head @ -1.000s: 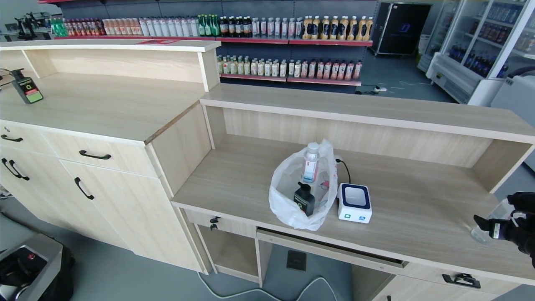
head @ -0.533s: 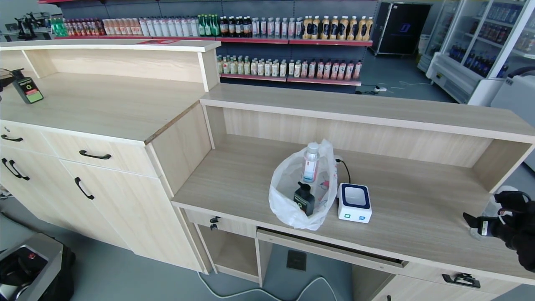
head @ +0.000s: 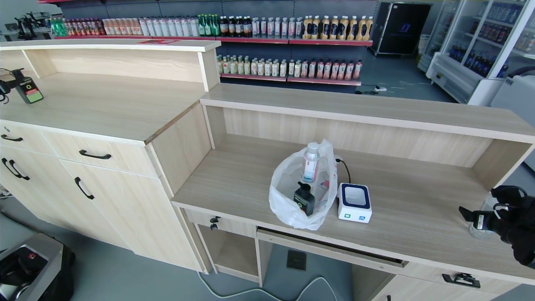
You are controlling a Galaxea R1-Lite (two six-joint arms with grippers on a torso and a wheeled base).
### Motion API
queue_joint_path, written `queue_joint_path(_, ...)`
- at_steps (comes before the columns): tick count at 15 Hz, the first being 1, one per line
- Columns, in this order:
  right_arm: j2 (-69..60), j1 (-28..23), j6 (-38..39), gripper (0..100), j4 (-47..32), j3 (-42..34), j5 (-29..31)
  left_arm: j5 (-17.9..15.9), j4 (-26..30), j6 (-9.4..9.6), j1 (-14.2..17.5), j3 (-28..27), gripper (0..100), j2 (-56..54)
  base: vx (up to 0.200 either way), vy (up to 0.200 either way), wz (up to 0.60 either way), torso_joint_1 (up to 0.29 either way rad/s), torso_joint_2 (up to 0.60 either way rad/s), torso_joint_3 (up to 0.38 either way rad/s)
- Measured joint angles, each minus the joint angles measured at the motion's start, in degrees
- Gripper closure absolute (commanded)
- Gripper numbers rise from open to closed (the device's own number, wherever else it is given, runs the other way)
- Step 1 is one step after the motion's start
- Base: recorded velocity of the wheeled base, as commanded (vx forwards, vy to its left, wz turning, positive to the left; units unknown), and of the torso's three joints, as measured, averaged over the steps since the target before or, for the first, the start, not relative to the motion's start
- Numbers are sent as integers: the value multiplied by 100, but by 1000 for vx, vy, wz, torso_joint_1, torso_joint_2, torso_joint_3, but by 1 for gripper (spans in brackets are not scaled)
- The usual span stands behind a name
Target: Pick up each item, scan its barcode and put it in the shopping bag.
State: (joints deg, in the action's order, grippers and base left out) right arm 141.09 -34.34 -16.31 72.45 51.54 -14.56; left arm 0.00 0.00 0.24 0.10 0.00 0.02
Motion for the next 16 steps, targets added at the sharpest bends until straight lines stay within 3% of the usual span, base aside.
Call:
queue_joint_path(3, 28, 35, 347, 0, 44, 94, -20, 0, 0, 2, -5, 0, 0, 0, 0, 0, 0, 0, 0, 0)
queue_joint_path(4, 59, 28, 351, 100, 46, 155, -20, 0, 0, 0, -5, 0, 0, 0, 0, 0, 0, 0, 0, 0)
queue_joint_path(16, 330, 22, 499, 100, -20, 946, -94, 0, 0, 0, -5, 0, 0, 0, 0, 0, 0, 0, 0, 0)
